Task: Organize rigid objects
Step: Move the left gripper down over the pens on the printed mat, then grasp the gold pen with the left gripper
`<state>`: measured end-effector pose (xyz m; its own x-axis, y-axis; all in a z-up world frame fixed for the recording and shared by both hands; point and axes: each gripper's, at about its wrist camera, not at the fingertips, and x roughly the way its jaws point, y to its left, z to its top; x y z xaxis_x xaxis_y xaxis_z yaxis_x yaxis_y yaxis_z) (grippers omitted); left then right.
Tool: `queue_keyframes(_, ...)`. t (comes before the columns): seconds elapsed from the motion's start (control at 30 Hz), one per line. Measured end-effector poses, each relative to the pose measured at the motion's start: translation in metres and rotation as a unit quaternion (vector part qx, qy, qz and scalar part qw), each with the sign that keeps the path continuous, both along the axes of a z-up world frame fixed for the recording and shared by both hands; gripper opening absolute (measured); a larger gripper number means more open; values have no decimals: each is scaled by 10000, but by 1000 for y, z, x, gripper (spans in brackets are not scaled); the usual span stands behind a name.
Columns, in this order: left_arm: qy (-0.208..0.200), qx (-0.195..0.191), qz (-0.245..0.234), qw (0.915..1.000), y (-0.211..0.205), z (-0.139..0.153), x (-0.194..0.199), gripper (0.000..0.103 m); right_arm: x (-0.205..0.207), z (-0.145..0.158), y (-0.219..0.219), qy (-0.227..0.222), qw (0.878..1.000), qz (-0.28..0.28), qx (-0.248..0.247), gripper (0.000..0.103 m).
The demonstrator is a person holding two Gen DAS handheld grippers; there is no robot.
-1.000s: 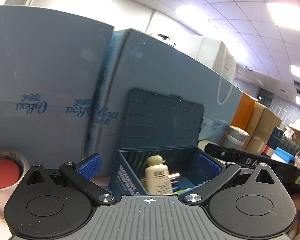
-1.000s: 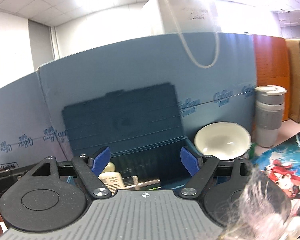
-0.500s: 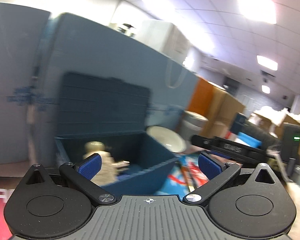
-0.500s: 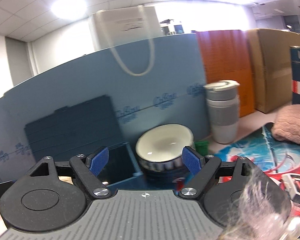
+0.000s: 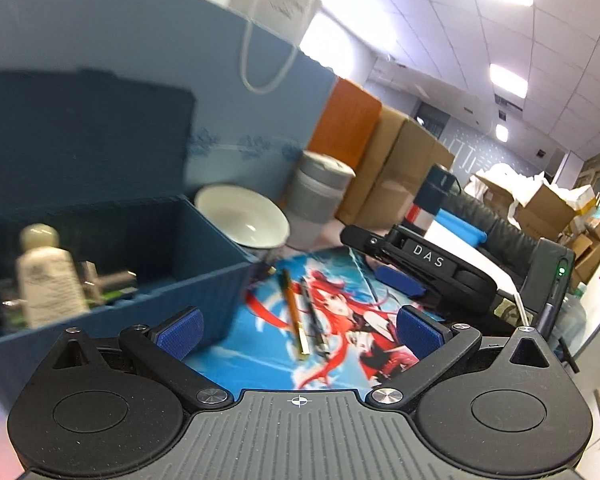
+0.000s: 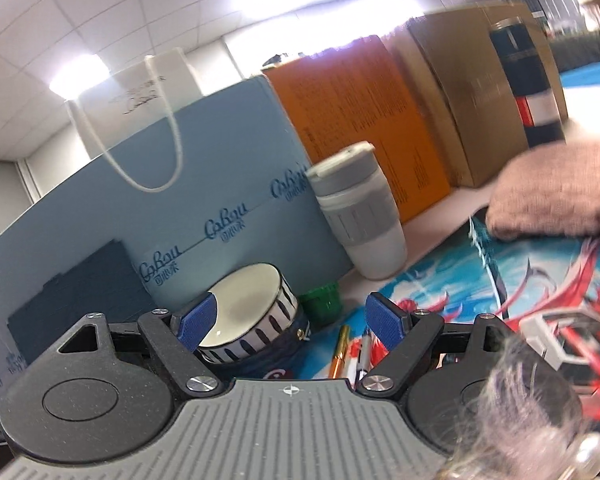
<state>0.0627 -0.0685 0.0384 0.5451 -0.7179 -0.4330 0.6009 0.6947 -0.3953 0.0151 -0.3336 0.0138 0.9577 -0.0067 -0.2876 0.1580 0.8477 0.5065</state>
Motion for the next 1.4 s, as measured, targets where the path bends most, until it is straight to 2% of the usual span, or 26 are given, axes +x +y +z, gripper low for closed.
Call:
queue_keyframes(0.23,129,228,169,9995,-40,-22,16,103,-6,-16,-30,20,9979,-327,551,81)
queue_keyframes(0.4,-75,495,98,9987,-73,-34,21,101,-12,-24,-43,7,9945,-467,934,81)
queue_keyframes(0.47,-215,747,272,9966,-88,-39,24,92,-15,-24,-46,-29,9935,-503,1017,81)
queue_keyframes(0.53,-309,913,351,9947,-101,-42,26,73,-16,-25,-49,-42,9927,-505,1096,81)
queue_keyframes(0.57,-377,1019,360,9934,-109,-44,27,68,-17,-25,-50,-44,9923,-509,1131,81)
queue_keyframes(0.63,-474,1389,468,9881,-124,-47,31,47,-16,-25,-53,-45,9916,-521,1183,81)
queue_keyframes(0.8,-414,1792,535,9815,-145,-61,46,43,-18,-26,-57,-51,9899,-529,1312,81)
queue_keyframes(0.9,-222,1911,513,9800,-150,-71,56,39,-17,-27,-57,-42,9897,-496,1344,81)
queue_keyframes(1.07,-366,2039,524,9769,-154,-72,59,34,-15,-28,-55,-4,9896,-429,1374,81)
queue_keyframes(1.1,-364,2060,544,9764,-153,-71,61,28,-15,-29,-55,-6,9897,-424,1370,81)
queue_keyframes(1.13,-399,2126,570,9747,-154,-70,61,16,-14,-29,-55,1,9899,-420,1357,81)
queue_keyframes(1.2,-426,2192,561,9731,-150,-69,61,8,-13,-30,-55,61,9902,-426,1329,81)
queue_keyframes(1.4,-303,2069,269,9775,-132,-65,55,8,-8,-33,-51,152,9917,-348,1232,81)
